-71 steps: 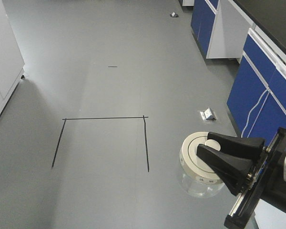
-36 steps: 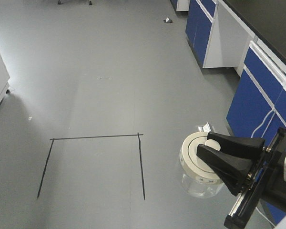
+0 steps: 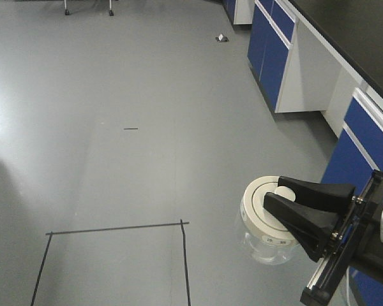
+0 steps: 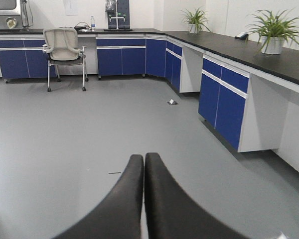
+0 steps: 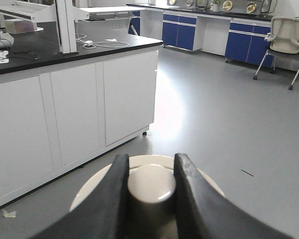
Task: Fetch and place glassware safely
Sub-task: 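Drive the base away from the bench holding the jar, then drive and turn the base toward the counter with the socket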
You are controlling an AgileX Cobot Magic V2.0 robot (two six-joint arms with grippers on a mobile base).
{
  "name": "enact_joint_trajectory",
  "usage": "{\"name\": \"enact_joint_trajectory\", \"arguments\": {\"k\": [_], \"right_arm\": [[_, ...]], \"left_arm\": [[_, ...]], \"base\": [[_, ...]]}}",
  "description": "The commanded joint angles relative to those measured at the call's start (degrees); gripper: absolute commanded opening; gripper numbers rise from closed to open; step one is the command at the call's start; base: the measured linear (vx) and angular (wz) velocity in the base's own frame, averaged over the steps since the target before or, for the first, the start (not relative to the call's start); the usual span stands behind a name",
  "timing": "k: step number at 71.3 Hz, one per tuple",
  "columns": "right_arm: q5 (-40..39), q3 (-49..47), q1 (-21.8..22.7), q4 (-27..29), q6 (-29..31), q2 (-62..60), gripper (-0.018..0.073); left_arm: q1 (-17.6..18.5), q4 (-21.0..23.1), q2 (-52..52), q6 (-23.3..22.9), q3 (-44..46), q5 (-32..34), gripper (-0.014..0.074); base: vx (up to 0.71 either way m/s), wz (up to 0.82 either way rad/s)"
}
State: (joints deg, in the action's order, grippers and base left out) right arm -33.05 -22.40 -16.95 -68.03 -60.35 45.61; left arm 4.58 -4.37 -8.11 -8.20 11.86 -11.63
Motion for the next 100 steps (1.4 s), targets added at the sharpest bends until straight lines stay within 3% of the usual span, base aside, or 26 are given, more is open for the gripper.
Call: {"name": "enact_joint_trajectory", "arguments": {"k": [1, 100], "right_arm": [[-2.56, -1.67, 0.08, 2.88, 0.1, -0.64, -0.0001], [-2.48, -1.67, 0.08, 2.93, 0.1, -0.66, -0.0001]], "left_arm": [[0.29, 0.51, -0.61, -0.46, 1.72, 3.94, -0.0007], [0.29, 0.51, -0.61, -0.46, 1.72, 3.94, -0.0007]], "base": [[0.53, 0.06], [0.62, 0.04]]}}
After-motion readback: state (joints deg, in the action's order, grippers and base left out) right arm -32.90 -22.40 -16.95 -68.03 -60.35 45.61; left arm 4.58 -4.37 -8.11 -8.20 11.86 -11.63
